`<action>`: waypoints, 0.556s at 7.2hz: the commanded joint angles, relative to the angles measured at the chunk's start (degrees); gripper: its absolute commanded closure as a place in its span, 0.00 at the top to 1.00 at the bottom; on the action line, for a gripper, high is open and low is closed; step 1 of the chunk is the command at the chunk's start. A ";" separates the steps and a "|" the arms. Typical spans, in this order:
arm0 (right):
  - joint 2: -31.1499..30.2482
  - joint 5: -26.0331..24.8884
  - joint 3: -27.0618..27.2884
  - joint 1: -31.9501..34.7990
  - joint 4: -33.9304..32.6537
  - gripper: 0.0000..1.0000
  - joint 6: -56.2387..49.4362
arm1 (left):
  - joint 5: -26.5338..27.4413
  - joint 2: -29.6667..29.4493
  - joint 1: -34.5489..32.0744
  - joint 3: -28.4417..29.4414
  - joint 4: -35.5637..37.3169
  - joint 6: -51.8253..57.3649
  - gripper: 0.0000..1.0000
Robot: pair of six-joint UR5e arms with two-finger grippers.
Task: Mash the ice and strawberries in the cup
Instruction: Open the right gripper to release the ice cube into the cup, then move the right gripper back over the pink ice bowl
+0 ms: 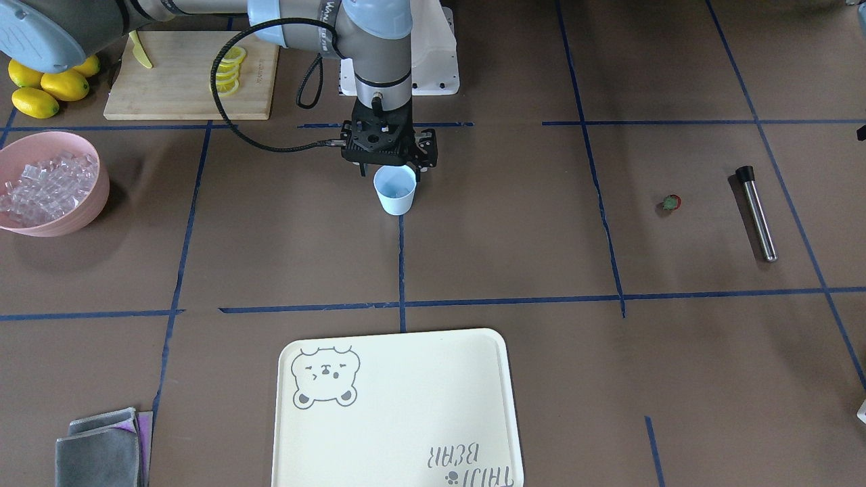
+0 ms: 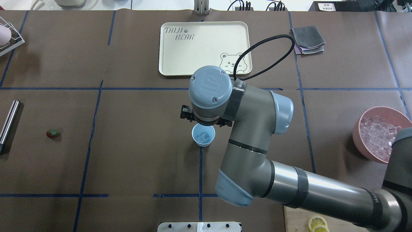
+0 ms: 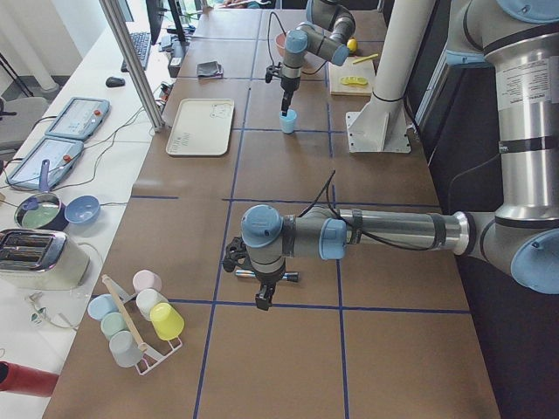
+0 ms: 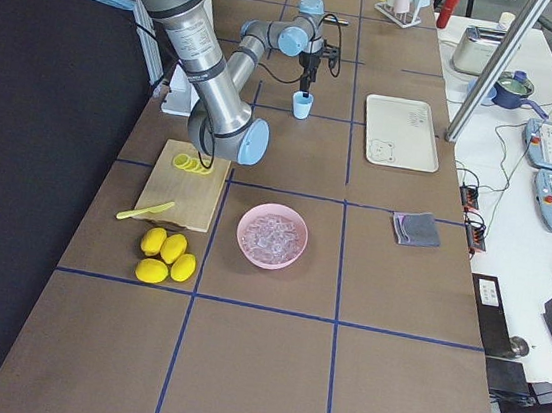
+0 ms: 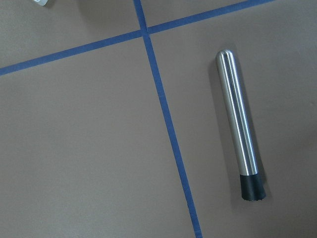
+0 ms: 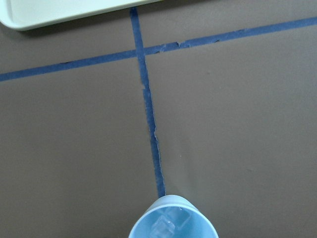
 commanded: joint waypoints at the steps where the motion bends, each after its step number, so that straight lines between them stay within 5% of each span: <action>1: -12.79 8.58 14.21 9.26 -2.41 1.00 -12.67 | 0.00 -0.03 0.01 0.01 0.00 -0.02 1.00; 4: -32.84 13.54 26.58 19.83 -2.52 1.00 -34.74 | 0.00 -0.03 0.01 0.01 0.00 0.07 1.00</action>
